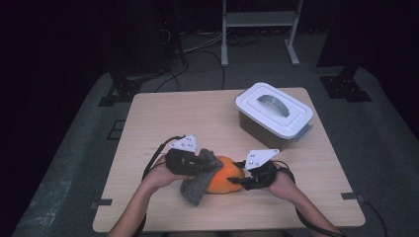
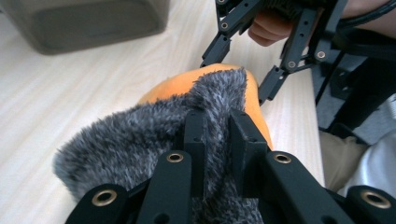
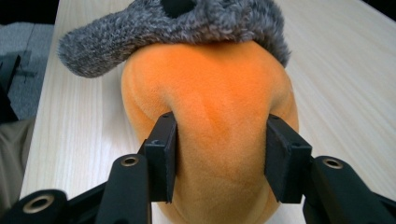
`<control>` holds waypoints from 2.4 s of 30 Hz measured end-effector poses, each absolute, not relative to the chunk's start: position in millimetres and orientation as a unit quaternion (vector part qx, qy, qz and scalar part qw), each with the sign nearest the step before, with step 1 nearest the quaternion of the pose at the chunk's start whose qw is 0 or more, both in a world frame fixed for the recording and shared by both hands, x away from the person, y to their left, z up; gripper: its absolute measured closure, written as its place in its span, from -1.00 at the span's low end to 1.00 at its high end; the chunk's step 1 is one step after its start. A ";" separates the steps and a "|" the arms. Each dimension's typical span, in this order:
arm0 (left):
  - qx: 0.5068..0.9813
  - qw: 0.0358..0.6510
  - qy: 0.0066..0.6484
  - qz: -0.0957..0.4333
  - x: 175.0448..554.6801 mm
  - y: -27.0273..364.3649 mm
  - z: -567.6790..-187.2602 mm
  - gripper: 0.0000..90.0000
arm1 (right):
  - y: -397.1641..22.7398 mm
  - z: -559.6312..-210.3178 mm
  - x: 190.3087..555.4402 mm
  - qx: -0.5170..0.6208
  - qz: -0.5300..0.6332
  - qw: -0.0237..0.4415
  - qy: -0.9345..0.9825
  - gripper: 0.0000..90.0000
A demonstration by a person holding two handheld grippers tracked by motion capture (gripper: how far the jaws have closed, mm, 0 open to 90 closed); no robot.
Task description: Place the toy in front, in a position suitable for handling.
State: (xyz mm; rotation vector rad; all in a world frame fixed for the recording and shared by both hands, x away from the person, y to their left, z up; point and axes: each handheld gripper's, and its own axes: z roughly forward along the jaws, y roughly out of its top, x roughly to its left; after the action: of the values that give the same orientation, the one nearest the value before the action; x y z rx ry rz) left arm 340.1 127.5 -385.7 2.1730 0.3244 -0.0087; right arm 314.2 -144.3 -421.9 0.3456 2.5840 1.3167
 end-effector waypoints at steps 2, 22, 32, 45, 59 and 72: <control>0.879 0.458 0.135 -0.009 337.5 132.0 -391.7 0.74 | -148.8 -425.5 310.5 0.109 0.441 0.113 0.884 0.13; 0.888 0.443 0.124 0.000 331.4 126.5 -387.8 0.74 | -152.0 -423.4 307.2 0.134 0.451 0.080 0.879 -0.38; 0.872 0.461 0.161 -0.030 327.6 156.6 -409.2 0.74 | -159.4 -439.9 312.0 0.161 0.441 0.032 0.882 -0.50; 0.879 0.467 0.097 0.002 318.8 129.6 -367.6 0.75 | -151.3 -405.2 310.9 0.105 0.433 0.107 0.889 0.24; 0.891 0.442 0.107 -0.005 324.4 123.2 -383.8 0.76 | -149.2 -410.4 309.9 0.108 0.425 0.108 0.892 0.18; 0.888 0.441 0.131 0.004 328.6 134.0 -388.1 0.76 | -146.9 -412.5 318.0 0.140 0.439 0.081 0.884 -0.35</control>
State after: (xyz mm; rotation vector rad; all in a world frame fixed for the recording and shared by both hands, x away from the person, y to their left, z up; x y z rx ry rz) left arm 328.6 134.0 -388.1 2.2035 0.3243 0.0095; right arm 318.0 -146.9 -412.5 0.4176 2.6421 1.3123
